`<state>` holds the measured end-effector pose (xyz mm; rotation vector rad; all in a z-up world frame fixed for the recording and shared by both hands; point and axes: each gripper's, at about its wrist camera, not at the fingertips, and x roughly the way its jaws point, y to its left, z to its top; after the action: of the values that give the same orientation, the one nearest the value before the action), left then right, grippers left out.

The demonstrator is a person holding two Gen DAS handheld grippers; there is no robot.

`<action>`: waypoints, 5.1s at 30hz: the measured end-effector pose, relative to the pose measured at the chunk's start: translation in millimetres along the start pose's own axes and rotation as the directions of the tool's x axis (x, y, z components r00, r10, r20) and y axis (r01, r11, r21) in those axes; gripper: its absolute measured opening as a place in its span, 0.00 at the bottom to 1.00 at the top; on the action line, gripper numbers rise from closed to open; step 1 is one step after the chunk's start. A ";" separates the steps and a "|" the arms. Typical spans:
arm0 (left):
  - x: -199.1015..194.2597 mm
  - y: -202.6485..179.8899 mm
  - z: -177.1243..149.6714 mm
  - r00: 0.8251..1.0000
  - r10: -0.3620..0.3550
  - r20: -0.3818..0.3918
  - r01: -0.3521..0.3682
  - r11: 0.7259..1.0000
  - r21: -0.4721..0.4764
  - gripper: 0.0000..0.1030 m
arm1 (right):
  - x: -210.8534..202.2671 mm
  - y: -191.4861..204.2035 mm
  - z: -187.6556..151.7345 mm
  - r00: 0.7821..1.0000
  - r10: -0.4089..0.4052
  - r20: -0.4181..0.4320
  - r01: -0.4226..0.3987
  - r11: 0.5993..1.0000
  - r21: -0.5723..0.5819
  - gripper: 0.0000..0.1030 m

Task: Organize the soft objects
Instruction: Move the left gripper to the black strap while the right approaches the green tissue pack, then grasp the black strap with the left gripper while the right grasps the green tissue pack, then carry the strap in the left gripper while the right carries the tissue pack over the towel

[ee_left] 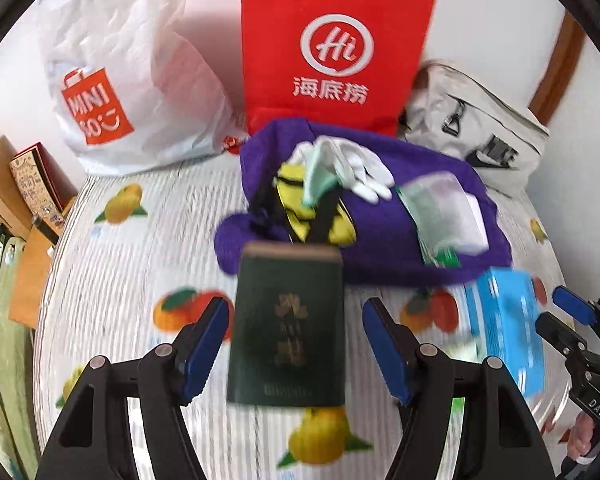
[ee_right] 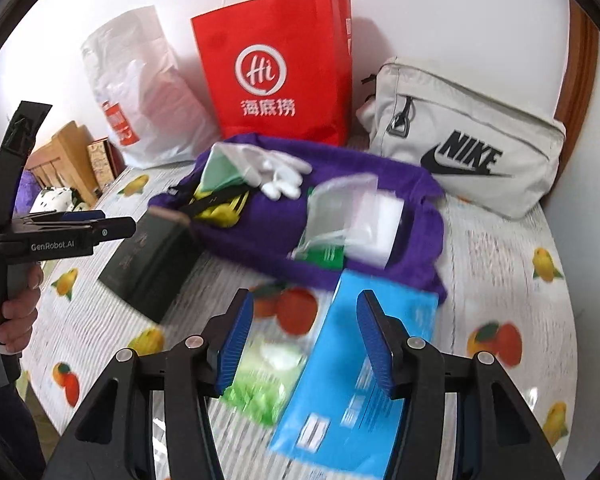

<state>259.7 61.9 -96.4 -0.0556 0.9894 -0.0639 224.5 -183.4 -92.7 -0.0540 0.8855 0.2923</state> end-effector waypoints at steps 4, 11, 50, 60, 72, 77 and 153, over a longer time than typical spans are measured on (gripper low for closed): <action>-7.0 -1.2 -27.2 1.000 -0.005 -0.008 0.005 1.000 -0.014 0.65 | -1.6 11.5 -21.0 1.000 0.020 -0.022 -0.020 1.000 -0.020 0.52; -10.1 -6.7 -73.7 0.999 -0.035 -0.037 0.035 0.999 -0.017 0.65 | -6.5 32.7 -54.8 0.999 0.041 -0.028 -0.043 0.998 -0.049 0.52; 42.7 -89.7 -132.1 0.999 -0.031 -0.037 0.036 0.987 0.156 0.20 | -16.1 3.4 -136.0 0.993 0.094 -0.065 -0.089 0.994 0.067 0.52; 24.2 -30.1 -146.1 0.999 0.049 -0.023 -0.047 0.995 0.093 0.20 | -12.9 57.8 -114.0 0.992 0.122 -0.021 -0.123 0.992 -0.034 0.52; 24.1 16.8 -142.5 1.000 0.025 -0.011 -0.025 1.000 0.011 0.20 | 51.0 95.8 -86.0 0.988 -0.147 -0.043 0.131 0.957 -0.259 0.35; 27.3 16.3 -139.8 1.000 0.018 -0.008 -0.018 1.000 0.020 0.20 | 63.9 99.5 -90.4 0.967 -0.254 -0.012 0.237 0.917 -0.322 0.15; 2.9 16.1 -146.0 0.999 -0.004 0.032 0.002 0.999 0.044 0.19 | -22.8 13.0 -154.5 0.994 -0.103 -0.036 0.102 0.995 -0.021 0.49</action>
<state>139.7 75.1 -180.1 -0.0181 0.9559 -0.0872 90.7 -201.9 -172.2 -0.1229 0.9133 0.2044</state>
